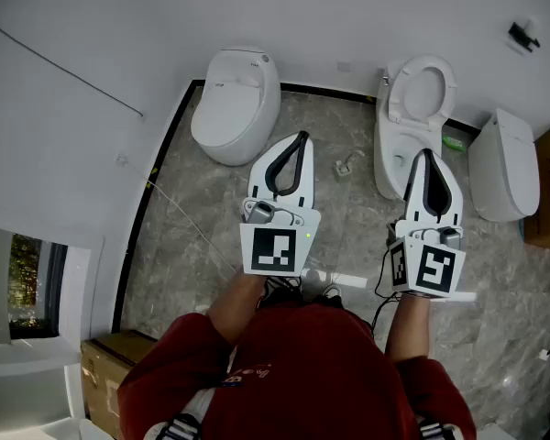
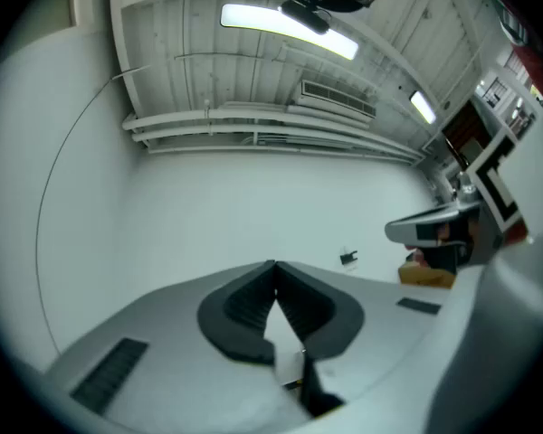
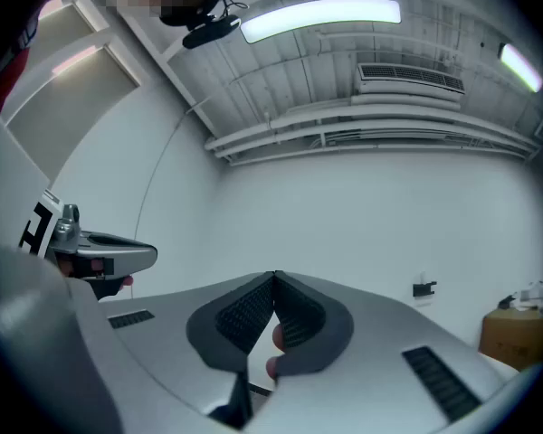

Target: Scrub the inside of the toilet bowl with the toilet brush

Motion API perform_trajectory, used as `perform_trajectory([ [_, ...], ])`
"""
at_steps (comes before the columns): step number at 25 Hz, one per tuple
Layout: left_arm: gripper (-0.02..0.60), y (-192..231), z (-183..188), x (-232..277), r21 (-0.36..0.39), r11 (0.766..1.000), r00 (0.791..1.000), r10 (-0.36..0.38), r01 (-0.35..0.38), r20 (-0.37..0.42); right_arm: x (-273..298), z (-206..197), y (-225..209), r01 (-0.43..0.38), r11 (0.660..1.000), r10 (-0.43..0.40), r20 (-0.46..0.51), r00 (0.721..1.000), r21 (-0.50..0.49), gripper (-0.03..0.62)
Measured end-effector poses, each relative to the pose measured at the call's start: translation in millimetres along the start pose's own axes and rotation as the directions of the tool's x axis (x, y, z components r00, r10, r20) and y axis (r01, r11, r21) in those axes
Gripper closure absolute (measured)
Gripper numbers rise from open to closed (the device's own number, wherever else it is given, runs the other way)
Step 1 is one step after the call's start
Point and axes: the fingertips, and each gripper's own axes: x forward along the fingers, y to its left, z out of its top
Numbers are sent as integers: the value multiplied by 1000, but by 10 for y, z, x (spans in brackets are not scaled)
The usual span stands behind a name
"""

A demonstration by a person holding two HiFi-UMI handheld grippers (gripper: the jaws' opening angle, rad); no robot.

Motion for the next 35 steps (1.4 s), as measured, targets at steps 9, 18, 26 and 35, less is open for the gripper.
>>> perform_trajectory([
  [9,580,-69,9,41,2,1000,1000,4,-4,-2,-43,-59,-109,3,1000,-3,-13,1000,23,595],
  [18,581,-383,-9,204,23,1000,1000,0,0,-14,-69,-180,-544,3,992,-3,-2,1000,122,594],
  [26,581,-558,-155,315,19,1000,999,21,-20,-38,-14,-427,-767,-8,987,11,-15,1000,158,594],
  [35,581,-314,-566,872,-21,999,998,23,-24,-58,586,-767,-748,-12,991,19,-52,998,136,594],
])
